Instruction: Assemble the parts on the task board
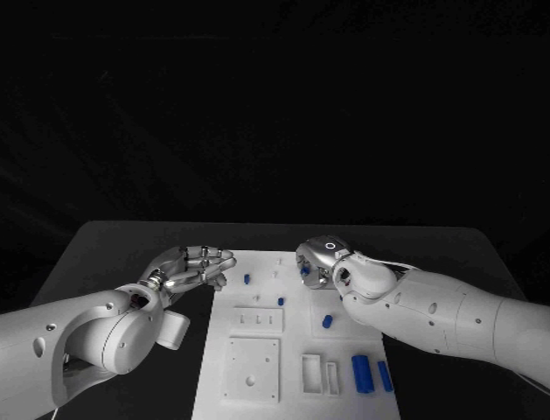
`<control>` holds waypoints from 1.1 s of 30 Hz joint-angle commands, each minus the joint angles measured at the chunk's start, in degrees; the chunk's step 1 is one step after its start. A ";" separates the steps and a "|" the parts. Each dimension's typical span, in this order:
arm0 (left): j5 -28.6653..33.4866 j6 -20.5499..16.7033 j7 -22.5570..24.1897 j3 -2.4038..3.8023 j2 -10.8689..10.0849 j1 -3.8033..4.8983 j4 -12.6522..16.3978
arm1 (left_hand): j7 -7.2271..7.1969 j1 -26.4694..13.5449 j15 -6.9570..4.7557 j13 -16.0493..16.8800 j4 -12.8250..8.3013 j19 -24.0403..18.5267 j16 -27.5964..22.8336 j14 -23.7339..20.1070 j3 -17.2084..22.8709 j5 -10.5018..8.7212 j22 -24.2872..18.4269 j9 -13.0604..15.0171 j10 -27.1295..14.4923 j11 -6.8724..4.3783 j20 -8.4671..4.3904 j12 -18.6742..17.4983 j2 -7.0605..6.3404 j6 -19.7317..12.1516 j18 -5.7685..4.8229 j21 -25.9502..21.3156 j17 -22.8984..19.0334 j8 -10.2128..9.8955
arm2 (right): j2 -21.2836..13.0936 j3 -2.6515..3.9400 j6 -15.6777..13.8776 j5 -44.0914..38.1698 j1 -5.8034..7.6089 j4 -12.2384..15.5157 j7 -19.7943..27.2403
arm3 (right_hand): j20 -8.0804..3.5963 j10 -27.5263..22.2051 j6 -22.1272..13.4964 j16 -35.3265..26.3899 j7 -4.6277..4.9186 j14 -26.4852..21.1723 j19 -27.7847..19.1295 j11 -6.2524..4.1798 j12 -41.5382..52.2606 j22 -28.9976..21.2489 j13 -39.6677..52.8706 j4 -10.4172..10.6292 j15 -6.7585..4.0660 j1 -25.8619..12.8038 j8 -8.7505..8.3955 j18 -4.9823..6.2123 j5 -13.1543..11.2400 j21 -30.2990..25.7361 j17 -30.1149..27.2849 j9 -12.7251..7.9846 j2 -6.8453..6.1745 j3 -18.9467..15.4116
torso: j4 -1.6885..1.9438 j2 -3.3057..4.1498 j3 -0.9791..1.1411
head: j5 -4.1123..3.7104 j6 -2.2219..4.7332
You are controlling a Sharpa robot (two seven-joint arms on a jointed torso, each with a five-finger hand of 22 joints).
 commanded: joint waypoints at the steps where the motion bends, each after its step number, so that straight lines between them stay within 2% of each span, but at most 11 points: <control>1: -0.14 0.75 0.19 0.06 0.00 0.08 0.09 | -0.18 -0.61 0.03 -0.05 0.06 -0.02 0.04 -0.26 -0.23 -0.29 -0.09 -0.06 -0.23 0.14 -0.31 -0.30 -0.05 -0.12 2.05 0.15 -0.05 -0.30 | -0.01 -0.15 -2.32 -1.08 0.02 0.56 -1.08 | -4.40 4.66 0.36 0.37 0.07 -1.57 4.19 -1.78 0.27 1.24 0.23 0.04 -2.00 0.40 0.12 2.70 0.00 0.33 -0.12 0.10 -0.13 0.42 | -0.03 0.14 0.02 | 0.03 0.39; 6: -0.14 0.75 0.23 0.06 0.12 0.08 0.07 | -0.18 -0.61 0.03 -0.06 0.05 -0.02 0.04 -0.26 -0.23 -0.32 -0.10 -0.07 -0.28 0.14 -0.31 -0.32 -0.08 -0.15 2.06 0.16 -0.07 -0.32 | 1.06 -0.06 -5.66 -1.51 0.43 0.79 -1.66 | -4.42 4.64 0.57 0.49 0.00 -1.57 4.20 -1.82 0.27 1.26 0.78 0.11 -2.04 0.52 0.06 2.70 -0.01 0.58 -0.26 0.21 -0.46 0.69 | -0.01 0.26 0.01 | -0.08 0.91; 13: -0.14 0.83 0.24 0.06 0.46 0.08 -0.13 | -0.19 -0.61 0.03 -0.07 0.05 -0.02 0.05 -0.26 -0.22 -0.33 -0.12 -0.09 -0.32 0.14 -0.31 -0.33 -0.08 -0.18 2.06 0.16 -0.09 -0.33 | 2.89 -0.05 -5.86 -1.87 0.44 0.12 -2.11 | -4.39 4.61 0.76 0.60 -0.05 -1.58 4.20 -1.85 0.25 1.27 1.33 0.20 -2.07 0.56 -0.04 2.70 -0.01 0.87 -0.39 0.30 -0.72 1.00 | 0.21 0.39 -0.01 | -0.13 1.28; 15: -0.14 0.75 0.22 0.07 0.52 0.08 -0.24 | -0.19 -0.62 0.03 -0.07 0.05 -0.03 0.05 -0.26 -0.21 -0.34 -0.12 -0.09 -0.33 0.14 -0.31 -0.33 -0.08 -0.19 2.06 0.16 -0.09 -0.33 | 3.49 -0.05 -5.89 -2.02 0.44 -0.38 -2.29 | -4.38 4.59 0.78 0.62 -0.05 -1.58 4.19 -1.85 0.23 1.26 1.40 0.22 -2.06 0.55 -0.06 2.70 -0.01 0.90 -0.41 0.32 -0.74 1.04 | 0.25 0.43 -0.07 | -0.15 1.34; 17: -0.14 0.75 0.23 0.07 0.62 0.09 -0.35 | -0.20 -0.62 0.03 -0.08 0.05 -0.03 0.05 -0.26 -0.21 -0.34 -0.12 -0.10 -0.33 0.14 -0.31 -0.33 -0.08 -0.19 2.06 0.16 -0.10 -0.33 | 3.86 -0.05 -6.11 -2.19 0.43 -0.76 -2.49 | -4.38 4.58 0.78 0.63 -0.05 -1.59 4.18 -1.85 0.23 1.26 1.45 0.22 -2.06 0.54 -0.08 2.70 -0.01 0.92 -0.42 0.32 -0.76 1.06 | 0.15 0.45 -0.03 | -0.03 1.42; 26: -0.14 0.86 0.23 0.08 1.06 0.10 -0.71 | -0.21 -0.60 0.03 -0.08 0.05 -0.03 0.06 -0.27 -0.19 -0.35 -0.14 -0.11 -0.36 0.13 -0.31 -0.33 -0.07 -0.20 2.07 0.17 -0.11 -0.33 | 5.09 -0.03 -8.10 -3.00 0.52 -2.05 -3.55 | -4.35 4.50 0.84 0.67 -0.06 -1.61 4.14 -1.84 0.17 1.24 1.75 0.24 -2.06 0.55 -0.16 2.70 -0.01 1.04 -0.52 0.36 -0.87 1.23 | 0.25 0.53 -0.08 | 0.17 1.64; 29: -0.14 0.84 0.23 0.09 1.21 0.10 -0.90 | -0.21 -0.60 0.03 -0.08 0.05 -0.03 0.06 -0.27 -0.19 -0.35 -0.15 -0.11 -0.36 0.13 -0.31 -0.33 -0.07 -0.20 2.07 0.17 -0.12 -0.33 | 5.43 -0.01 -8.27 -3.02 0.59 -2.22 -3.64 | -4.35 4.50 0.89 0.70 -0.07 -1.61 4.14 -1.84 0.16 1.24 1.87 0.25 -2.06 0.56 -0.19 2.70 -0.01 1.09 -0.55 0.39 -0.93 1.31 | 0.18 0.59 -0.01 | 0.27 1.64; 33: -0.14 0.88 0.22 0.09 1.38 0.10 -0.98 | -0.22 -0.60 0.03 -0.08 0.05 -0.03 0.06 -0.27 -0.17 -0.35 -0.16 -0.12 -0.37 0.13 -0.31 -0.32 -0.07 -0.21 2.07 0.17 -0.13 -0.33 | 5.63 -0.01 -8.47 -3.64 0.65 -2.41 -3.90 | -4.34 4.49 0.92 0.73 -0.08 -1.61 4.13 -1.85 0.14 1.23 2.01 0.27 -2.06 0.57 -0.22 2.70 -0.01 1.14 -0.58 0.41 -0.98 1.39 | 0.20 0.61 -0.02 | 0.30 1.63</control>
